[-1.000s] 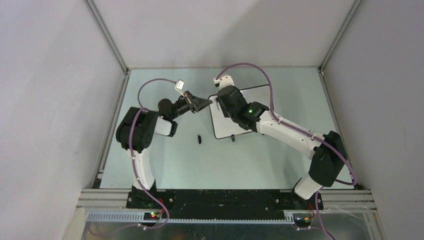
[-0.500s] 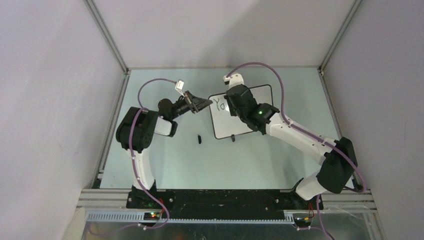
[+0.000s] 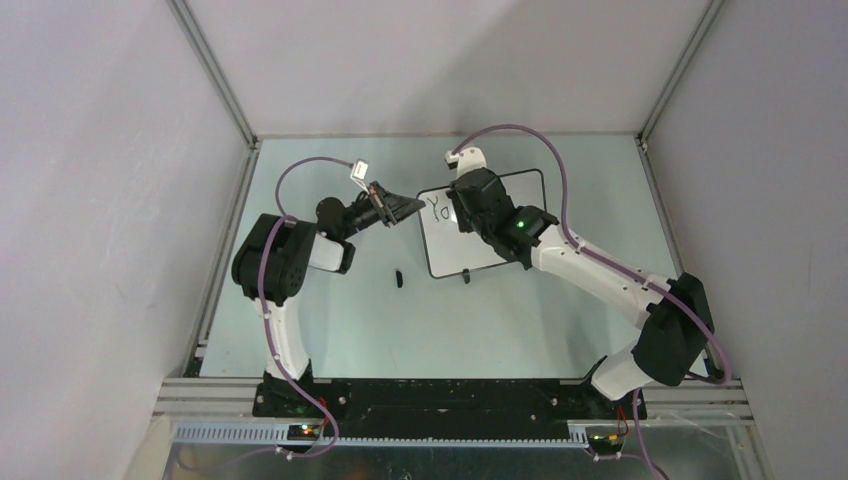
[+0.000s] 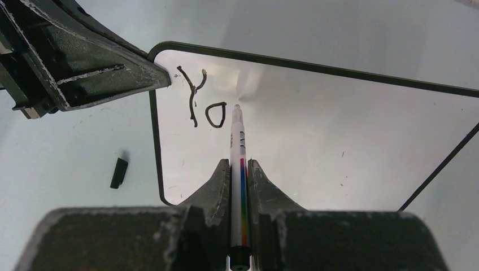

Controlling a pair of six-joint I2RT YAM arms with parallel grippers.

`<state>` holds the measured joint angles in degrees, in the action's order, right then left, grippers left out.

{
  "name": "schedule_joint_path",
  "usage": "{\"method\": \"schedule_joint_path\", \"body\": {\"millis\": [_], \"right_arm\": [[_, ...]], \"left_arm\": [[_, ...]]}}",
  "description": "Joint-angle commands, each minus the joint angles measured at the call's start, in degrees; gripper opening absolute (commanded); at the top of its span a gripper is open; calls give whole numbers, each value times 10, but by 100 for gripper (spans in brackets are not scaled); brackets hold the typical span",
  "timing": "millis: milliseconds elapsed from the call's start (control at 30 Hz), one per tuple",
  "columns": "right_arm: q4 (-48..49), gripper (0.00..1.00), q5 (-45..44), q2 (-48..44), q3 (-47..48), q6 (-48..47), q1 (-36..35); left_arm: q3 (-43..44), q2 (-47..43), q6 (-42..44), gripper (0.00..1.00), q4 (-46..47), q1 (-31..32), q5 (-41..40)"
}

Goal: Write a sentence on the whiteboard

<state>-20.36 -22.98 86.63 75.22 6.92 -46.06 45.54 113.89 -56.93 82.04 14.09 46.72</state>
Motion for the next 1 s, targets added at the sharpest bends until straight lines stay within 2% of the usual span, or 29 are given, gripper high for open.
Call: {"method": "schedule_joint_path", "body": {"millis": [0,967], "right_arm": [[18,0,3,8,8,0,-1],[27,0,-35,31,22,-12,-4]], "left_arm": [[8,-22,5,0,17,4,11],[9,-18,5,0,15,5,10]]}}
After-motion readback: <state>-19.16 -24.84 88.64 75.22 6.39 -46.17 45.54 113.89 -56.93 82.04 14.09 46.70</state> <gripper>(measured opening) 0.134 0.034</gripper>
